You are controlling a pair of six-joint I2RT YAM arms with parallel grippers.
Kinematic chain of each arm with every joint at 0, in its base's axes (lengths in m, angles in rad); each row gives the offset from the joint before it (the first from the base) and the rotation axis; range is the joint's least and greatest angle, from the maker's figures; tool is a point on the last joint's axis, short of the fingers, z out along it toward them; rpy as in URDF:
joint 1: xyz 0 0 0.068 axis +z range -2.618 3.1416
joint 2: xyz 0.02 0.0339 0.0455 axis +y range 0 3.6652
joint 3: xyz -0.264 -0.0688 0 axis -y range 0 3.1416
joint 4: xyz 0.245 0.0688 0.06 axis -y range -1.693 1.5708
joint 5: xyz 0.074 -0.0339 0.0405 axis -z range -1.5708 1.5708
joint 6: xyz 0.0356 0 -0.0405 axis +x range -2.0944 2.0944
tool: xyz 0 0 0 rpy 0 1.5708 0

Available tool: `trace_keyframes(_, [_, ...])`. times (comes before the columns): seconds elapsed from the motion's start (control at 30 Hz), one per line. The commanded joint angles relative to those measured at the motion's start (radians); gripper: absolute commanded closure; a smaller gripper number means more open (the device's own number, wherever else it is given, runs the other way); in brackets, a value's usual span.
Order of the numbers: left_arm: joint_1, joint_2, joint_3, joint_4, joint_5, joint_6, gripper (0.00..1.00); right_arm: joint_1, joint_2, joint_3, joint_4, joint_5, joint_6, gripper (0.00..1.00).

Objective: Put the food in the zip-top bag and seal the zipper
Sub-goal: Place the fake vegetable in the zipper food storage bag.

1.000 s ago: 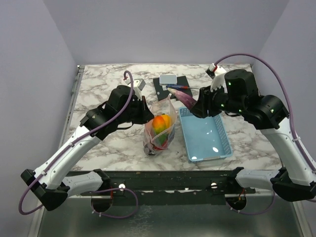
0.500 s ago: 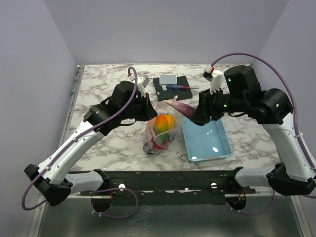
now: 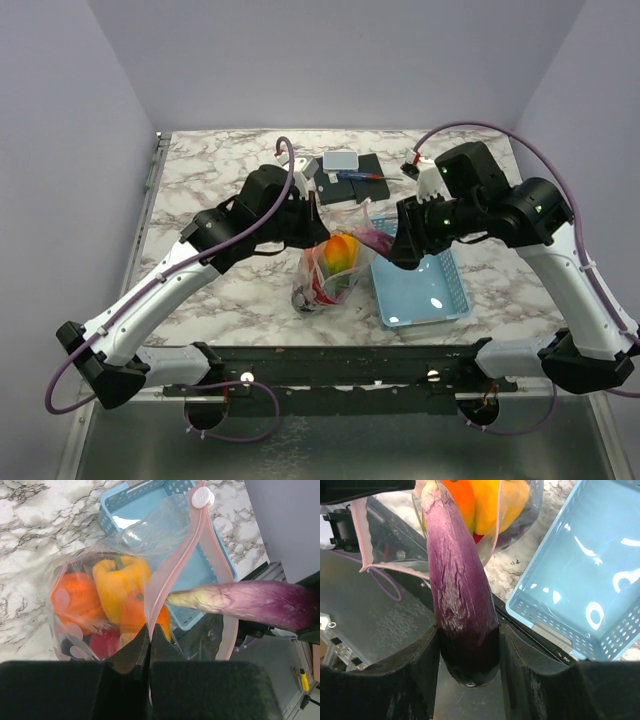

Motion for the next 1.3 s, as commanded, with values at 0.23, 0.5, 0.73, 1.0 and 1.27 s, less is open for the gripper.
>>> trace_keyframes(0.23, [-0.132,0.033,0.087,0.026,-0.112,0.007,1.00,0.032,0.072,0.020,-0.041,0.067,0.014,0.94])
trace_keyframes(0.5, [-0.239,0.068,0.104,0.028,-0.199,-0.005,1.00,0.055,0.109,-0.012,-0.055,0.104,0.023,0.93])
trace_keyframes(0.73, [-0.318,0.096,0.100,0.041,-0.257,-0.019,1.00,0.077,0.143,-0.037,-0.034,0.110,0.029,0.93])
trace_keyframes(1.0, [-0.388,0.126,0.100,0.049,-0.305,-0.022,1.00,0.129,0.179,-0.003,-0.036,0.071,0.006,0.92])
trace_keyframes(1.27, [-0.401,0.117,0.087,0.050,-0.335,-0.021,1.00,0.150,0.132,-0.074,-0.020,0.009,-0.003,0.92])
